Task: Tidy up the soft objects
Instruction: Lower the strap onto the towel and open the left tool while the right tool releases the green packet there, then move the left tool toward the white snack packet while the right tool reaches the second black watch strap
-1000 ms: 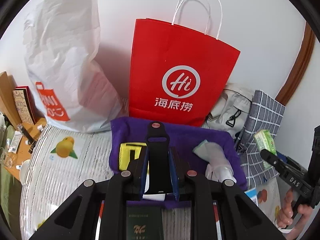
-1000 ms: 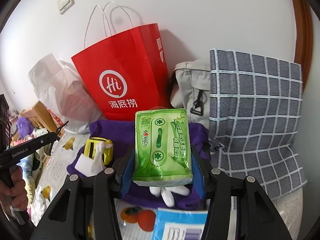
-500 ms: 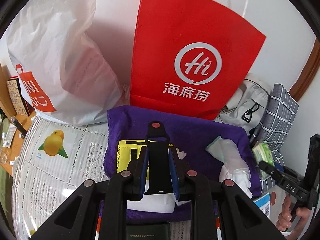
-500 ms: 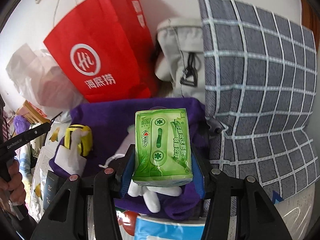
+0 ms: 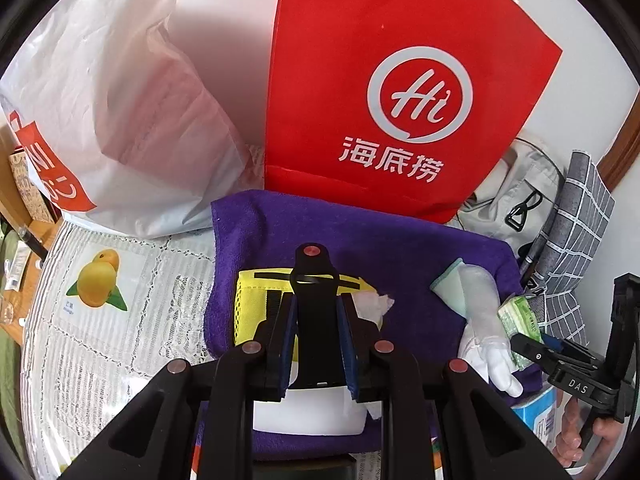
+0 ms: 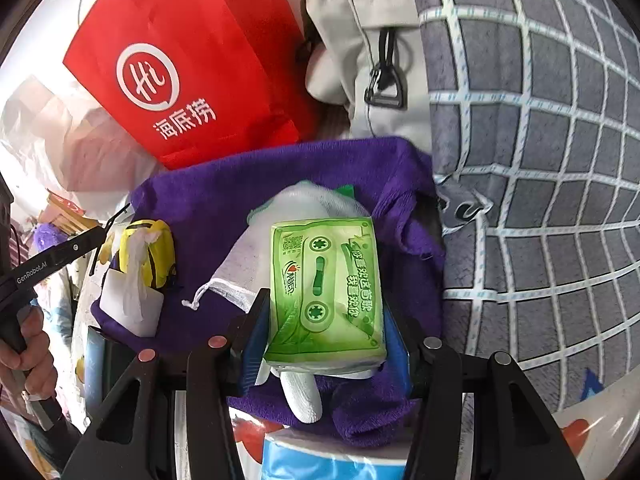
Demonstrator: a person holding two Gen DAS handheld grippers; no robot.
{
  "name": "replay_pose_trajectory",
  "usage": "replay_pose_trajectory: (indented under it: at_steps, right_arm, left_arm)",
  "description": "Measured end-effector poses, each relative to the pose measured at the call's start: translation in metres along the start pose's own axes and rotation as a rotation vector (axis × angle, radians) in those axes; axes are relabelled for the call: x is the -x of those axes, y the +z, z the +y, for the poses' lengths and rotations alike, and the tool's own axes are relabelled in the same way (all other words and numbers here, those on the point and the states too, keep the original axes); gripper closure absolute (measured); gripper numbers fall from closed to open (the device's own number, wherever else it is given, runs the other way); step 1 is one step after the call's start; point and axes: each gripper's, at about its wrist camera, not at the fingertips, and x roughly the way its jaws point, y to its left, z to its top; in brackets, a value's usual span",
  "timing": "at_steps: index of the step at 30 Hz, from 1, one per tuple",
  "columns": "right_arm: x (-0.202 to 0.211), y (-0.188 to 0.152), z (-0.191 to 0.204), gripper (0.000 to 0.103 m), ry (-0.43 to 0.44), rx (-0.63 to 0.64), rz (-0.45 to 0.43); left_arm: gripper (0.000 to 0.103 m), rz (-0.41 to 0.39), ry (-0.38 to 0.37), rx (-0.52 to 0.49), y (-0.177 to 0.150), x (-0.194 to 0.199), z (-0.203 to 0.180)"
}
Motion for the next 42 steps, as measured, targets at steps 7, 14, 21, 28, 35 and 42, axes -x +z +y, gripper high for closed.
replay_pose_trajectory:
  at_steps: [7,14,21,28,35,42]
  right_arm:
    - [-0.007,-0.001,-0.003,0.050,0.005,0.002,0.032]
    - [0.006,-0.001,0.009,0.044,-0.015,0.064,0.000]
    - [0.012,-0.002,0.022,0.030,-0.055,0.148,-0.035]
    - [0.007,0.000,0.014,0.030,-0.055,0.124,-0.021]
    - [0.033,0.003,0.012,0.030,-0.038,0.096,-0.122]
    - [0.066,-0.001,0.023,0.030,-0.047,0.095,-0.236]
  left_arm:
    - [0.083,0.028,0.001,0.012,-0.001,-0.010,0.005]
    - [0.083,0.053,-0.007,0.011,-0.002,-0.016,0.006]
    - [0.083,0.081,0.008,0.008,-0.003,-0.024,0.004]
    - [0.082,0.102,0.017,0.010,-0.002,-0.027,0.005]
    - [0.072,0.116,0.026,0.019,0.000,-0.021,0.006]
    - [0.060,0.071,0.023,0.007,0.002,0.000,-0.001]
